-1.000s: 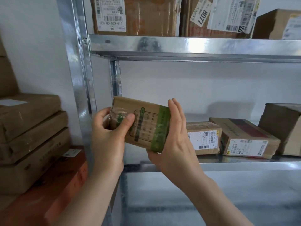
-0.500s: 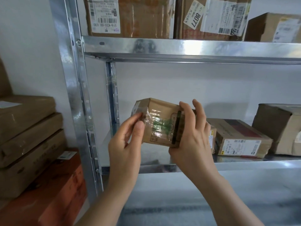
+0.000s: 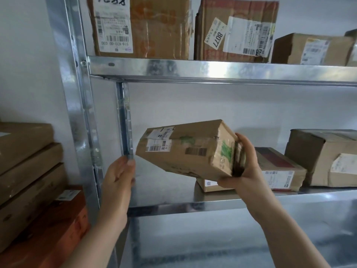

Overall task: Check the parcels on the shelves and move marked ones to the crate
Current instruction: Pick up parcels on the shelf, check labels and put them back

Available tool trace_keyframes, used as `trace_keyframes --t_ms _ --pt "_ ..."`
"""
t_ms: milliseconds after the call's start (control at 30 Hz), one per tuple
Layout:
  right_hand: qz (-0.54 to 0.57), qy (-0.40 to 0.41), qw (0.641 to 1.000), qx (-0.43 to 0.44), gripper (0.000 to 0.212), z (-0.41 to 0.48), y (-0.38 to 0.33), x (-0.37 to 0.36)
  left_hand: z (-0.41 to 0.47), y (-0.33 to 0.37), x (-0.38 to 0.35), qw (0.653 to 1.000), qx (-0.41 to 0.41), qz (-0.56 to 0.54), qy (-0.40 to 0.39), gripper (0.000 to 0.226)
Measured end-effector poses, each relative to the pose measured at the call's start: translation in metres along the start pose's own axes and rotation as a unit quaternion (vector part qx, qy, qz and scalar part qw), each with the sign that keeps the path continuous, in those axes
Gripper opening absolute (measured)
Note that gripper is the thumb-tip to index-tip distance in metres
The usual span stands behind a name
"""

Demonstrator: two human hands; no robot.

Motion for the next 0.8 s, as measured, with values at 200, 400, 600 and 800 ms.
trace_keyframes --t_ms 200,400,600,800 --pt "0.087 -0.066 0.994 -0.029 0.115 -0.008 0.002 0.018 0.012 0.003 0.018 0.998 0.056 -0.036 -0.012 0.029" --pt "0.101 -0.098 0.990 -0.033 0.112 -0.009 0.006 0.010 0.022 0.023 0.030 0.996 0.084 -0.018 -0.025 0.052" --pt "0.028 -0.137 0.985 -0.103 0.090 -0.001 0.022 -0.012 0.022 0.027 0.049 0.999 0.031 -0.003 0.025 0.032" --pt "0.016 -0.236 0.961 -0.146 0.068 0.001 0.008 -0.032 0.019 0.026 0.058 0.997 -0.018 0.003 0.077 0.005"
Point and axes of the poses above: each hand's wrist, its own z-axis towards the middle knuckle, its own x-axis out of the back of the hand, y = z × x, the point moved 2 cm from there along z, towards the middle knuckle, and after that the axes turned 10 degrees about -y, right-handed, at the moved point
